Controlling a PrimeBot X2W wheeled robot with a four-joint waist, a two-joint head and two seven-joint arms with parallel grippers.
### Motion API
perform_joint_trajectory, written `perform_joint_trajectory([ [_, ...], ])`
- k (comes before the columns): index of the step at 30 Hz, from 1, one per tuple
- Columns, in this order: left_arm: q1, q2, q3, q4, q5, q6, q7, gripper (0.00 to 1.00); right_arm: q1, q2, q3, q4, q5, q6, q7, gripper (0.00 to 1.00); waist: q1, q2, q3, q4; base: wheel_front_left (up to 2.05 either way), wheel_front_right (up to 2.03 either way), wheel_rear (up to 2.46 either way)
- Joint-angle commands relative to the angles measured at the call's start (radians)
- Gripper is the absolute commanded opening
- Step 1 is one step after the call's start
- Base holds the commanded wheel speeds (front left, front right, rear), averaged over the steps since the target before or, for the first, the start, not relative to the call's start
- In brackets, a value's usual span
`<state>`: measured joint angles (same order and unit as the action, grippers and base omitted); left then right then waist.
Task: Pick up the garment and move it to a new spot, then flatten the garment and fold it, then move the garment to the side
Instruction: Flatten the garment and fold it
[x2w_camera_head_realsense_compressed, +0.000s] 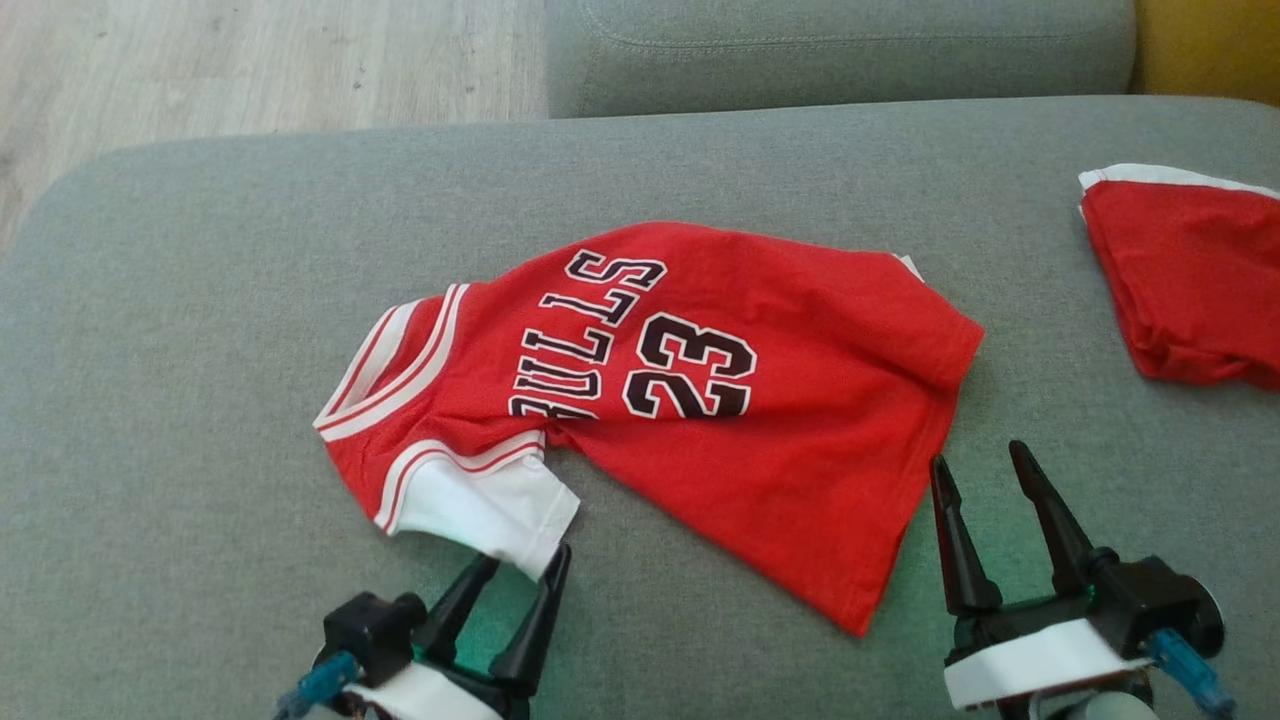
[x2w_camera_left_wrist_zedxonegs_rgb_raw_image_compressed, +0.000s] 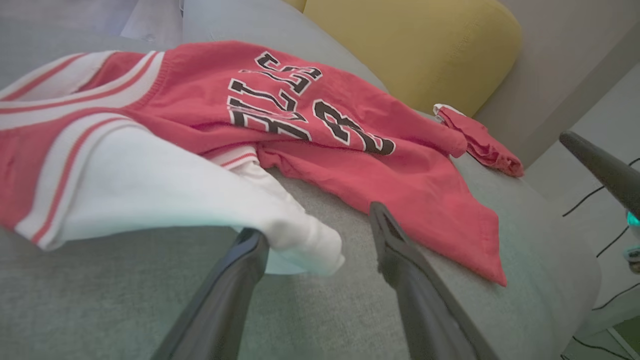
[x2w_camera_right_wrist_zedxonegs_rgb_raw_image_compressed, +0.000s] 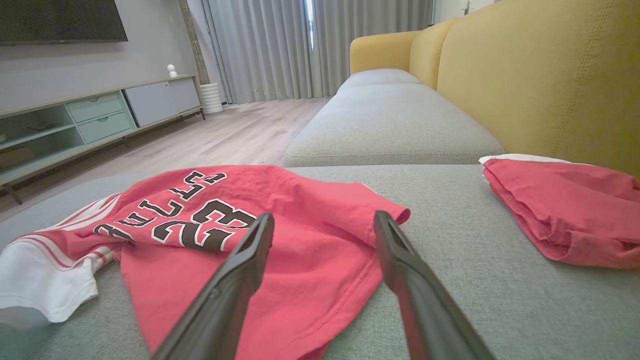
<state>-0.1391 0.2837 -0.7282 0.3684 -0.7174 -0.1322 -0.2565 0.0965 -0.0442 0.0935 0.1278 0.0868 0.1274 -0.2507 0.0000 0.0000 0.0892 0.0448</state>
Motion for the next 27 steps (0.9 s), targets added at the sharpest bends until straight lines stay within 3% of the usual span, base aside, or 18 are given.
perform_joint_trajectory([
  [1, -0.035, 0.026, 0.017, -0.024, -0.008, 0.002, -0.005, 1.00, -0.013, -0.006, 0.025, -0.027, 0.000, 0.003, -0.011, 1.00, 0.0000, 0.0000, 0.000, -0.001, 0.00, 0.00, 0.00],
  [7, -0.039, 0.050, -0.023, 0.005, -0.029, 0.002, -0.005, 1.00, -0.016, -0.006, 0.025, -0.027, 0.006, 0.003, -0.011, 1.00, 0.0000, 0.0000, -0.001, -0.007, 0.00, 0.00, 0.00],
  [10, -0.043, 0.054, -0.026, 0.013, -0.037, 0.002, -0.005, 0.38, -0.018, -0.006, 0.023, -0.028, 0.007, 0.003, -0.011, 1.00, 0.0000, 0.0000, -0.001, -0.007, 0.00, 0.00, 0.00],
  [11, -0.044, 0.055, -0.024, 0.015, -0.037, 0.002, -0.005, 0.12, -0.018, -0.006, 0.022, -0.028, 0.008, 0.003, -0.011, 1.00, 0.0000, 0.0000, -0.001, -0.006, 0.00, 0.00, 0.00],
  [12, -0.045, 0.055, -0.022, 0.015, -0.036, 0.002, -0.005, 0.00, -0.018, -0.006, 0.022, -0.028, 0.008, 0.003, -0.011, 1.00, 0.0000, 0.0000, -0.001, -0.006, 0.00, 0.00, 0.00],
  [19, -0.044, 0.064, 0.008, -0.028, -0.015, 0.002, -0.005, 0.00, 0.000, -0.006, 0.043, 0.008, -0.007, 0.003, -0.011, 1.00, 0.0000, 0.0000, 0.002, 0.001, 0.00, 0.00, 0.00],
  [23, -0.044, 0.069, 0.103, -0.119, 0.008, 0.002, -0.005, 0.00, 0.030, -0.009, 0.090, 0.058, -0.029, 0.003, -0.011, 1.00, 0.0000, 0.0000, 0.003, 0.019, 0.00, 0.00, 0.00],
  [27, -0.063, 0.085, 0.190, -0.216, 0.026, 0.002, -0.005, 0.00, 0.066, -0.060, 0.177, 0.107, 0.006, 0.003, -0.011, 1.00, 0.0000, 0.0000, 0.007, 0.035, 0.00, 0.00, 0.00],
])
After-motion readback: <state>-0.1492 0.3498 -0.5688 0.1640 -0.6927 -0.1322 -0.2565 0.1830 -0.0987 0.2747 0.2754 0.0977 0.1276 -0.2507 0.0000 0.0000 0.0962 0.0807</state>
